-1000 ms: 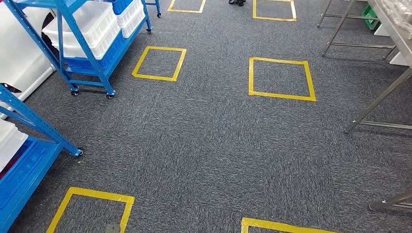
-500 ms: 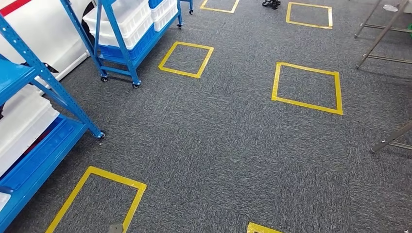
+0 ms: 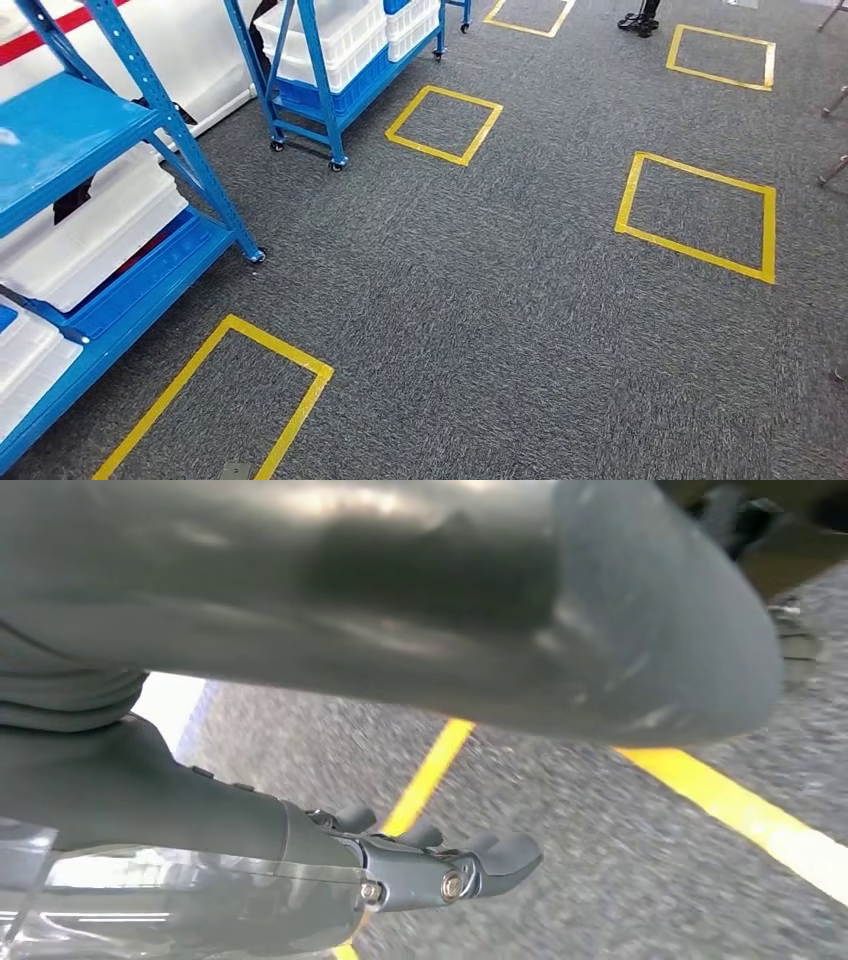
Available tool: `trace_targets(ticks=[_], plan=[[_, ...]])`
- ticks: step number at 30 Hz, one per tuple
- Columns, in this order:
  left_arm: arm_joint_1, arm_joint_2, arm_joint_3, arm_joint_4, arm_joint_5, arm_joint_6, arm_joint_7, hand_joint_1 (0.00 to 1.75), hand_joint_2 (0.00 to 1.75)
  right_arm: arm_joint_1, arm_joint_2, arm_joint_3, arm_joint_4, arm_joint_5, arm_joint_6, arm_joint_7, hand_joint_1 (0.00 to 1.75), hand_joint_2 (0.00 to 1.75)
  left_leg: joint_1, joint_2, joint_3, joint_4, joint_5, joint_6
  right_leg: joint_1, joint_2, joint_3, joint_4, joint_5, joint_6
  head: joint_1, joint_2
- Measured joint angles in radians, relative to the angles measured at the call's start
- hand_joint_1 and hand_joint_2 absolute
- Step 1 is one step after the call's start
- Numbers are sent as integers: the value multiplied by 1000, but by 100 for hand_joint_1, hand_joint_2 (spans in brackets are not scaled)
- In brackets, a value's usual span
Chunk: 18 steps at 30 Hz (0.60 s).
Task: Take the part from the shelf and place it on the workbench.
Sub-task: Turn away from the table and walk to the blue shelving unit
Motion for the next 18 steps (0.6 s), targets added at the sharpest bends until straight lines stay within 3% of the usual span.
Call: trace_targets(ticks=[1, 3, 5, 7, 9, 10, 11, 13, 15, 16, 18], plan=[[0, 0, 0, 0, 0, 0, -1, 0, 0, -1, 1, 0, 0, 0, 0, 0, 0, 0, 0, -8, -5, 1, 1, -7, 3, 2, 0, -4, -3, -4, 0, 0], [3, 1, 0, 0, 1, -1, -1, 0, 0, -5, 5, 0, 0, 0, -1, -1, 0, 0, 4, -16, -11, 2, 2, -20, 4, -20, 1, -9, 2, -17, 0, 0], [5, 3, 0, 0, 2, -2, -1, 0, 0, -4, 8, 0, 0, 1, -1, -1, 0, 0, 4, 20, -31, 45, -27, -28, 2, -44, 5, -18, 5, -32, 0, 0], [3, 4, 0, 0, 2, -6, -1, 0, 0, 0, 9, 0, 0, 2, -2, -1, 0, 0, 5, 68, -84, 158, -88, -33, 6, -71, 6, -20, 5, -42, 0, 0], [3, 4, 0, 0, 3, -8, 0, 0, 0, 1, 9, 0, 0, 5, -3, -1, 0, 0, 8, 81, -133, 262, -127, -38, 11, -98, 6, -20, 2, -44, 0, 0], [4, 4, 0, 0, 3, -8, 1, 0, 0, 1, 9, 0, 0, 7, -4, -1, 0, 0, 9, 84, -136, 270, -121, -39, 12, -111, 7, -19, 1, -45, 0, 0], [6, 4, 0, 0, 4, -8, 3, 0, 0, 1, 9, 0, 0, 9, -4, -1, 0, 0, 9, 88, -119, 240, -98, -39, 13, -122, 8, -18, 0, -44, 0, 0], [6, 4, 0, 0, 8, -8, 8, 0, 0, 0, 9, 0, 0, 12, -4, 0, 0, 0, 6, 119, -49, 108, -40, -32, 15, -143, 12, -17, -5, -39, 0, 0], [5, 5, 0, 0, 16, -8, 9, 0, 0, -1, 9, 0, 0, 16, -3, 0, 0, 0, -2, 146, -2, 14, -11, -19, 18, -161, 17, -16, -9, -29, 0, 0], [5, 5, 0, 0, 19, -8, 9, 0, 0, -2, 9, 0, 0, 18, -2, 0, 0, 0, -6, 149, 1, 3, -12, -13, 18, -169, 19, -16, -10, -24, 0, 0], [9, 5, 0, 0, 20, -8, 9, 0, 0, -7, 9, 0, 0, 21, 1, -1, 0, 0, -5, 131, 1, -3, -6, -2, 16, -175, 23, -16, -12, -13, 0, 0]])
